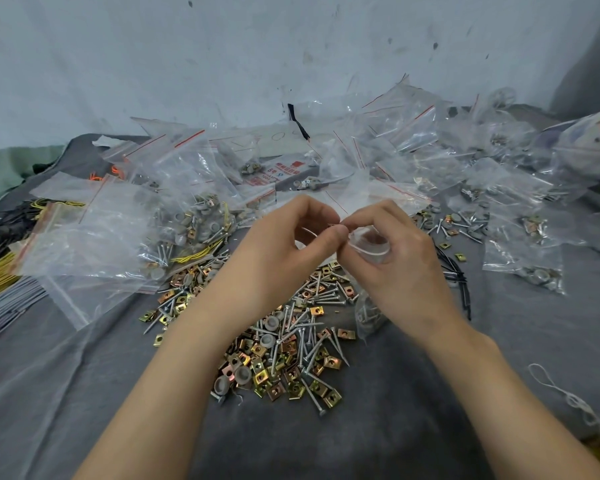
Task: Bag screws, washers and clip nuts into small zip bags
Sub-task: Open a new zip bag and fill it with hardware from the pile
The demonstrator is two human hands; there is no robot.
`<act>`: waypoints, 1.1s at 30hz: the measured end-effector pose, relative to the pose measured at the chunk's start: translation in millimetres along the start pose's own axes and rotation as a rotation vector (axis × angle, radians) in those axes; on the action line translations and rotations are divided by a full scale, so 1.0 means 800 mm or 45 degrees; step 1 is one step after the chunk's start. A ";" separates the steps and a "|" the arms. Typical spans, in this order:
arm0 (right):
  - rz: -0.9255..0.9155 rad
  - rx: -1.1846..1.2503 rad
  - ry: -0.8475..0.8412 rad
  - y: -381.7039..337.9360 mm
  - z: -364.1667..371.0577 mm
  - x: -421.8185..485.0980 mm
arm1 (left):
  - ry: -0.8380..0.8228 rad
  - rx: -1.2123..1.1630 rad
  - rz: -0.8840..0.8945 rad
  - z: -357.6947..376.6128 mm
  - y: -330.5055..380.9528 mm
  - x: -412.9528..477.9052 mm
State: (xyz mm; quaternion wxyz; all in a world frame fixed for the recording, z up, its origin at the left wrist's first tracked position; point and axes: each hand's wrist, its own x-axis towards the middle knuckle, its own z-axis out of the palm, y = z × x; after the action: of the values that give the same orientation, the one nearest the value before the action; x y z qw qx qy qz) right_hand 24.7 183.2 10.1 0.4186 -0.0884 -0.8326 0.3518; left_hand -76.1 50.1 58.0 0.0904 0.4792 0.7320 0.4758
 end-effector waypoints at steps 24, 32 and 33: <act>0.251 -0.022 0.059 -0.002 0.016 -0.028 | 0.138 -0.201 0.073 -0.005 0.012 0.001; 0.175 0.086 0.037 -0.008 0.015 -0.021 | 0.150 0.015 0.124 -0.010 0.023 0.002; 0.172 0.092 0.023 -0.008 0.014 -0.021 | 0.140 0.059 0.133 -0.010 0.024 0.002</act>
State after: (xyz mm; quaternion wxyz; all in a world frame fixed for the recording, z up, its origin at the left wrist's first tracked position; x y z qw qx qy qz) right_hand 27.4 165.0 -0.6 0.4043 -0.1321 -0.8077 0.4083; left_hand -69.5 48.1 77.7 0.0139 0.4917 0.7208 0.4884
